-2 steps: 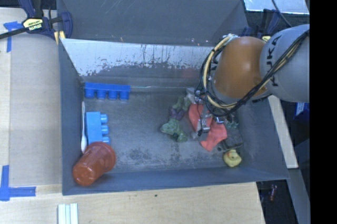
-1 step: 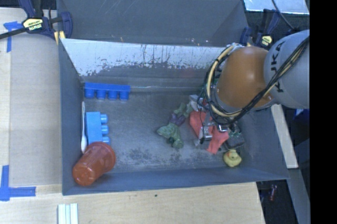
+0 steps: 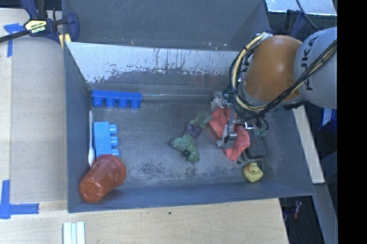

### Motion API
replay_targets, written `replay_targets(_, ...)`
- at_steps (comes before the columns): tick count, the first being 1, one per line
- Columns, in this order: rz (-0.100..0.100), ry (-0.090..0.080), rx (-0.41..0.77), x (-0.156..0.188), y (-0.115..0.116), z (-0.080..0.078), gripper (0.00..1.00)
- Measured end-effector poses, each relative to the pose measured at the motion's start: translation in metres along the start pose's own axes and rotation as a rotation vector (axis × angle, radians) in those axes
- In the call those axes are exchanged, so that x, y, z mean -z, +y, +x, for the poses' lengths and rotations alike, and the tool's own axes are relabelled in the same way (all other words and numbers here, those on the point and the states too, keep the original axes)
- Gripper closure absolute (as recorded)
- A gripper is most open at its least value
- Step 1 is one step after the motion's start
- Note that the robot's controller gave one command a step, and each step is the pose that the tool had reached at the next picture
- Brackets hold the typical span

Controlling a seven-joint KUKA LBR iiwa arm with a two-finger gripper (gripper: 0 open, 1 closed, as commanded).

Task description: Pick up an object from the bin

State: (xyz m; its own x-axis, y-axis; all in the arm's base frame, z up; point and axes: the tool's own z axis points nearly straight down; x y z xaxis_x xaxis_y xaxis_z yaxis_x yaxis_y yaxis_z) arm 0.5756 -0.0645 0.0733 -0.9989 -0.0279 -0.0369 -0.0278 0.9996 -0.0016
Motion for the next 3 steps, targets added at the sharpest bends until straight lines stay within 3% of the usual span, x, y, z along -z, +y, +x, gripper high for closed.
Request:
replay_targets(1,-0.001,-0.001,-0.045,0.022,-0.008,-0.022,0.00)
replay_targets(2,-0.001,-0.006,-0.101,0.009,-0.045,-0.023,0.00)
replay_targets(3,-0.003,-0.009,-0.005,-0.003,-0.043,-0.022,1.00)
